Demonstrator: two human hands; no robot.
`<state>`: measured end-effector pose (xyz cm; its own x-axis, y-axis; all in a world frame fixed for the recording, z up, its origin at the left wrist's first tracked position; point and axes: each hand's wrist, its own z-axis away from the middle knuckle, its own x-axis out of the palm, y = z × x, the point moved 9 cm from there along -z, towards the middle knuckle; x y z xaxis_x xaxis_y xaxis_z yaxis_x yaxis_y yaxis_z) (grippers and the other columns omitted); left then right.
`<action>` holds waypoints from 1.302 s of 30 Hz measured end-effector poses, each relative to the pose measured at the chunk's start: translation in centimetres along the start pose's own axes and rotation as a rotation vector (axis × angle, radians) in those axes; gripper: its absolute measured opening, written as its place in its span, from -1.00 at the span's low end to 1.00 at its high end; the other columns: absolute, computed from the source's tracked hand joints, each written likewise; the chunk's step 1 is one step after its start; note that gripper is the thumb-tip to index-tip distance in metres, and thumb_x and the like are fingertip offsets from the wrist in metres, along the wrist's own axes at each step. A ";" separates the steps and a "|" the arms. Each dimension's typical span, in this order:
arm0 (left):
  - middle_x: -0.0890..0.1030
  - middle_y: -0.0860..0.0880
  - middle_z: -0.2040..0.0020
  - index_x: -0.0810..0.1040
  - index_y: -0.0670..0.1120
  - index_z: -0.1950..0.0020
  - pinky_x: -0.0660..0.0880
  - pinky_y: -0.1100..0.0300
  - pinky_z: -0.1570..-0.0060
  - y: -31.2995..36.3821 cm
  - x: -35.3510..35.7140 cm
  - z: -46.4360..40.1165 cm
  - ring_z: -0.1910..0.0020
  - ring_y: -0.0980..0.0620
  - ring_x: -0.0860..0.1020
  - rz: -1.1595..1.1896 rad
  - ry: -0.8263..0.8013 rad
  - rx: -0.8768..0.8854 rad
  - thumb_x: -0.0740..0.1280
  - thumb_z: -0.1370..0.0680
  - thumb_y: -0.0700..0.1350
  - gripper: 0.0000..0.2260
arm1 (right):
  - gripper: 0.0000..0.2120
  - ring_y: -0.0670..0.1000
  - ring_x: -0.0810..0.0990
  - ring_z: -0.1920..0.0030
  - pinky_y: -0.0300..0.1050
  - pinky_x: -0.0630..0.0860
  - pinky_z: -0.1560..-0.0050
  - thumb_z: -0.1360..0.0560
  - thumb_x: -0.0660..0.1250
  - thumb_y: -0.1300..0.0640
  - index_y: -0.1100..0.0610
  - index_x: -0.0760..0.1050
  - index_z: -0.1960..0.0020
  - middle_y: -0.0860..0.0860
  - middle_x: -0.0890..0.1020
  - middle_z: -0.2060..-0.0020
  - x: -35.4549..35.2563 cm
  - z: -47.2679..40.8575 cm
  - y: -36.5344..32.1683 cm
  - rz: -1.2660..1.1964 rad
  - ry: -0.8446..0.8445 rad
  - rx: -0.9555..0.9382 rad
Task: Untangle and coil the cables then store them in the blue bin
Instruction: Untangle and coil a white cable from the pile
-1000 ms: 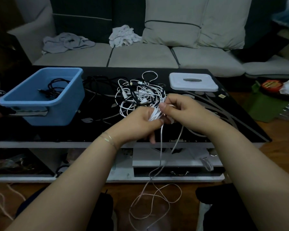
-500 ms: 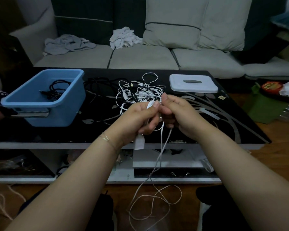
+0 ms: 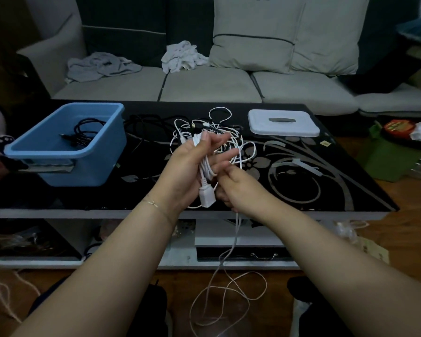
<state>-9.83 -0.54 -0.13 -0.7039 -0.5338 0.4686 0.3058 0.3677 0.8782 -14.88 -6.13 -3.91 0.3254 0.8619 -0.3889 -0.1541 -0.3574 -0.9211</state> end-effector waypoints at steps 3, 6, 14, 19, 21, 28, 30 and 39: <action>0.55 -0.18 -0.27 0.47 -0.16 0.06 0.61 0.22 0.06 -0.6 -0.1 -0.1 -0.08 -0.06 0.64 -0.072 0.015 0.021 0.09 -0.67 -0.11 -0.77 | -0.82 -0.12 0.34 0.40 -0.16 0.30 0.32 -0.62 0.07 0.18 0.12 0.39 0.09 -0.07 0.39 0.41 -0.6 -0.3 -0.4 0.252 -0.009 -0.067; 0.52 -0.19 -0.32 0.45 -0.21 -0.16 0.60 0.20 -0.02 -0.6 -0.8 -0.3 -0.15 -0.03 0.60 -0.140 0.067 0.057 0.09 -0.67 -0.11 -0.77 | -0.80 -0.06 0.35 0.34 -0.14 0.31 0.25 -0.64 0.08 0.14 0.08 0.36 0.14 -0.08 0.38 0.38 -0.1 -0.1 -0.5 0.385 -0.051 -0.093; 0.46 0.05 -0.28 0.37 -0.14 -0.30 0.58 0.21 -0.06 0.1 -0.2 -0.2 -0.12 0.02 0.62 -0.535 0.017 0.141 0.13 -0.67 -0.16 -0.78 | -0.83 -0.02 0.49 0.26 -0.11 0.39 0.22 -0.60 0.17 0.03 0.12 0.45 -0.03 -0.03 0.52 0.25 0.4 1.1 -0.9 0.611 -0.162 -0.125; 0.57 0.08 -0.24 0.46 -0.12 -0.34 0.44 0.24 -0.21 0.5 -0.2 -0.2 -0.22 0.06 0.55 -1.089 0.028 0.313 0.17 -0.64 -0.07 -0.69 | -0.84 -0.09 0.48 0.31 -0.20 0.40 0.28 -0.59 0.19 0.02 0.07 0.48 0.07 -0.13 0.47 0.34 -0.4 1.8 -2.3 0.632 -0.167 -0.180; 0.59 0.03 -0.25 0.49 -0.11 -0.32 0.43 0.10 -0.24 0.1 0.0 -0.2 -0.24 0.01 0.54 -1.230 0.002 0.319 0.15 -0.58 0.05 -0.61 | -0.73 -0.01 0.45 0.35 -0.05 0.40 0.27 -0.54 0.22 0.02 0.13 0.44 0.27 -0.05 0.48 0.43 -1.5 1.8 -2.8 0.649 -0.118 -0.189; 0.64 -0.04 0.36 0.52 -0.06 0.10 0.38 0.25 0.40 -1.7 1.4 0.9 0.50 0.02 0.47 -0.987 -0.226 0.032 -0.03 -0.61 0.22 -0.53 | -0.79 -0.24 0.39 0.43 -0.42 0.29 0.40 -0.60 0.22 0.22 0.34 0.49 0.12 -0.08 0.50 0.41 -3.8 2.2 -3.6 0.170 -0.194 -0.192; 0.56 -0.02 0.46 0.51 -0.15 0.05 0.34 0.24 0.45 -2.2 2.1 1.3 0.52 0.04 0.42 -0.904 -0.296 -0.013 0.02 -0.61 0.22 -0.52 | -0.84 -0.22 0.38 0.37 -0.34 0.32 0.32 -0.58 0.25 0.19 0.20 0.50 0.15 -0.07 0.48 0.37 -4.5 1.8 -3.2 0.197 -0.124 -0.215; 0.37 0.03 0.63 0.39 -0.15 0.14 0.47 0.32 0.40 -2.6 2.7 1.5 0.41 0.08 0.63 -0.643 -0.285 -0.079 0.08 -0.66 -0.07 -0.75 | -0.87 -0.17 0.43 0.37 -0.30 0.34 0.33 -0.55 0.29 0.24 0.09 0.42 0.15 -0.03 0.51 0.34 -6.6 0.7 -2.4 -0.031 0.012 -0.223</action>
<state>-13.46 -1.82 -1.24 -0.8977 -0.4028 -0.1788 -0.1885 -0.0159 0.9819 -17.27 -10.67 0.90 0.3381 0.8700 -0.3589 0.0656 -0.4023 -0.9132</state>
